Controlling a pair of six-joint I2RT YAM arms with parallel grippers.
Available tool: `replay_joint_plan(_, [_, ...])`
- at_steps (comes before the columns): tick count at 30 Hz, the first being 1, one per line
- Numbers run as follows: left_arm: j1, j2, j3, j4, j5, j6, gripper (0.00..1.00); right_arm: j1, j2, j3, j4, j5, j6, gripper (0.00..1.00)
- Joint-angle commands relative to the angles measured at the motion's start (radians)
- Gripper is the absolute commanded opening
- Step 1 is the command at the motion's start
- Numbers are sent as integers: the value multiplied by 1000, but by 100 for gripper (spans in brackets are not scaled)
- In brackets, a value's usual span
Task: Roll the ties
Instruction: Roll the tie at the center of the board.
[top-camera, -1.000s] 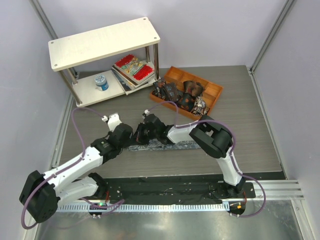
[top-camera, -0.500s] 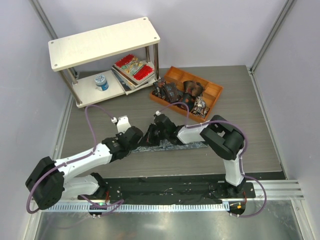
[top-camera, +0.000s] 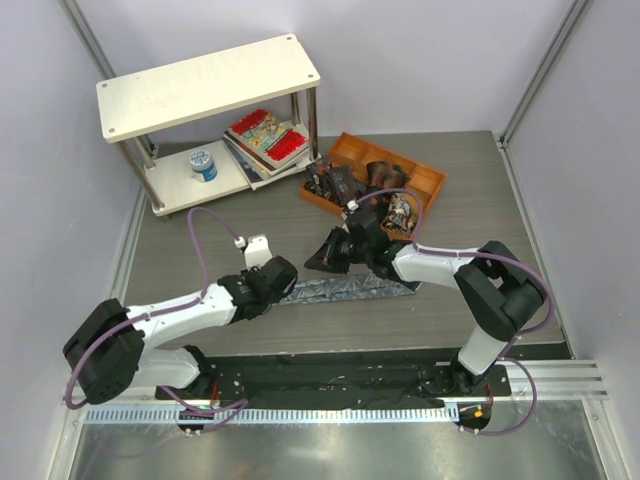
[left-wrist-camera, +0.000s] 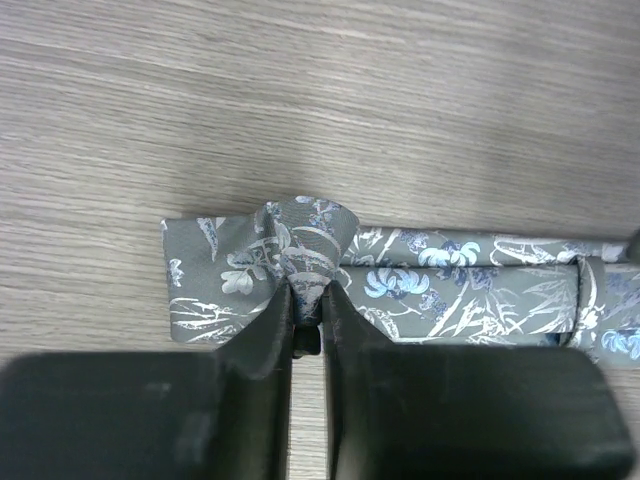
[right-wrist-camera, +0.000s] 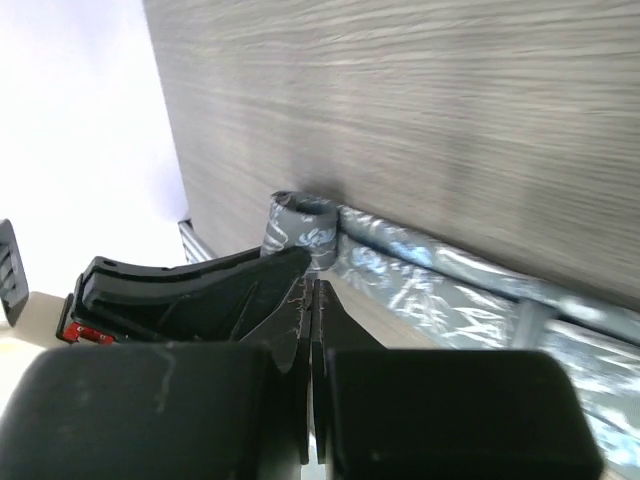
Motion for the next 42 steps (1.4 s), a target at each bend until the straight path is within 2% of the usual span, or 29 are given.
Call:
replay_joint_plan(1, [-35, 39, 45, 30, -28, -3, 30, -26, -41, -24, -25, 5, -38, 2])
replay_joint_plan(5, [-52, 43, 62, 27, -25, 3, 46, -27, -36, -21, -30, 5, -42, 2])
replay_joint_plan(16, [-55, -69, 111, -49, -22, 46, 69, 8, 7, 50, -7, -22, -62, 3])
replay_joint_plan(21, [-55, -148, 135, -149, -37, 51, 72, 80, 65, 160, -37, -25, -91, 5])
replay_joint_plan(31, [-50, -426, -2, -262, -76, -12, 73, 172, 241, 381, -126, -27, -128, 7])
replay_joint_plan(37, [-47, -498, -47, -302, -90, -32, 75, 181, 255, 329, -129, 13, -119, 6])
replay_joint_plan(42, [-44, -524, -66, -296, -93, -43, 76, 181, 257, 306, -201, 80, -154, 6])
